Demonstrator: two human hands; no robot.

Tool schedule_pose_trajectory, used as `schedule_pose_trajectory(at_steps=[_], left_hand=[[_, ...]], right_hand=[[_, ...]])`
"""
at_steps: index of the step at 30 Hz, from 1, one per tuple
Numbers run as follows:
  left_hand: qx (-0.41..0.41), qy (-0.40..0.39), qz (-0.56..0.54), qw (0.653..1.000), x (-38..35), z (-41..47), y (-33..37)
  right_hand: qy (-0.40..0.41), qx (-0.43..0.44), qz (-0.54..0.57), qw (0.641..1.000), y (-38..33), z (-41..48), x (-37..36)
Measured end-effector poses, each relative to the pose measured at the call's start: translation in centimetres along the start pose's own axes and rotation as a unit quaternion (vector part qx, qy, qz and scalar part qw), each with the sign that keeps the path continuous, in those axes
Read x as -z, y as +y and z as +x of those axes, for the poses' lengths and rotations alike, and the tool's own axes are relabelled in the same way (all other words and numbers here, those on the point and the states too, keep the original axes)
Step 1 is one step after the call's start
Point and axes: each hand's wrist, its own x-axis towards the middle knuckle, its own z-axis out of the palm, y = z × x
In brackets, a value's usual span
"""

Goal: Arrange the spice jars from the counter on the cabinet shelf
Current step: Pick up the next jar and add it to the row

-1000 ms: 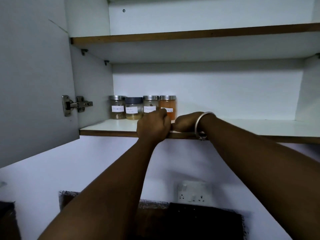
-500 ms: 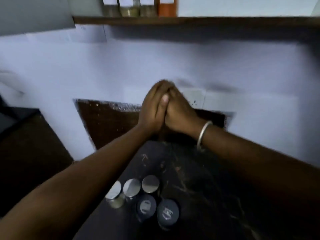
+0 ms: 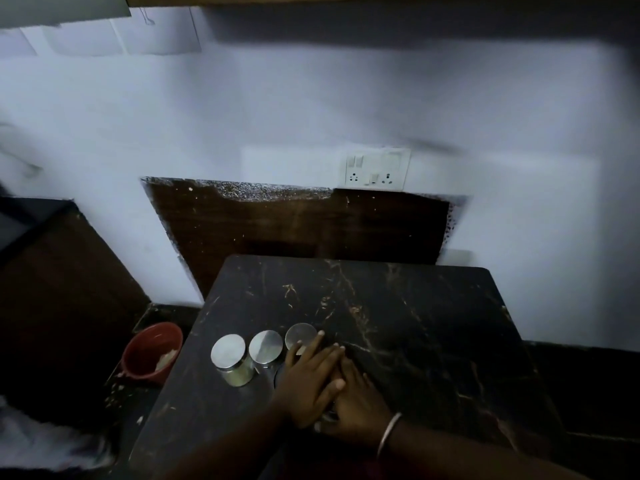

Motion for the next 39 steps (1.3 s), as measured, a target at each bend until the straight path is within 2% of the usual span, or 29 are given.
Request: schedule_pose_trajectory(at_steps=[3, 6, 9, 10, 12, 13, 15, 18, 22, 25, 27, 29, 34, 39], left_hand=[[0.029, -0.023, -0.008, 0.999, 0.0, -0.3, -0.9], [0.052, -0.005, -0.041, 0.998, 0.8, 0.0, -0.8], [0.057, 0.038, -0.154, 0.986, 2.5, 0.9, 0.0], [0.066, 0.049, -0.240, 0.967, 3.5, 1.4, 0.4], [0.090, 0.026, -0.433, 0.897, 6.4, 2.8, 1.7], [0.087, 0.008, -0.498, 0.863, 8.1, 3.5, 2.3], [0.064, 0.017, -0.558, 0.827, 11.7, 5.2, 3.7], [0.014, 0.074, -0.602, 0.795, 17.1, 7.5, 6.3], [-0.028, 0.169, -0.653, 0.737, 22.8, 8.9, 10.8], [-0.032, 0.197, -0.686, 0.699, 25.4, 9.2, 13.0], [-0.029, 0.203, -0.695, 0.689, 26.4, 9.1, 14.0], [-0.034, 0.206, -0.695, 0.688, 26.9, 9.1, 14.7], [-0.040, 0.219, -0.703, 0.676, 27.1, 9.7, 15.9], [-0.050, 0.218, -0.694, 0.685, 27.0, 10.1, 15.8]], right_hand=[[0.009, 0.039, 0.016, 0.999, 0.0, 0.4, -0.1], [0.028, 0.028, 0.002, 0.999, 1.3, 0.7, 2.0], [0.040, 0.002, 0.067, 0.997, 1.0, 1.4, 5.9], [0.050, 0.000, 0.097, 0.994, 0.9, 1.5, 8.0], [0.057, 0.009, 0.168, 0.984, 0.7, 1.7, 12.9], [0.064, 0.018, 0.202, 0.977, 0.5, 1.6, 15.5], [0.104, 0.037, 0.262, 0.959, -0.1, 1.0, 20.6], [0.198, 0.088, 0.370, 0.904, -2.0, -0.8, 26.6], [0.324, 0.167, 0.501, 0.785, -4.9, -3.1, 30.1], [0.362, 0.211, 0.582, 0.697, -6.1, -4.5, 30.2], [0.362, 0.246, 0.601, 0.669, -6.6, -5.1, 30.0], [0.379, 0.264, 0.594, 0.659, -6.9, -5.4, 30.2], [0.411, 0.263, 0.581, 0.652, -7.2, -5.4, 30.9], [0.413, 0.263, 0.585, 0.646, -7.1, -5.3, 31.0]])
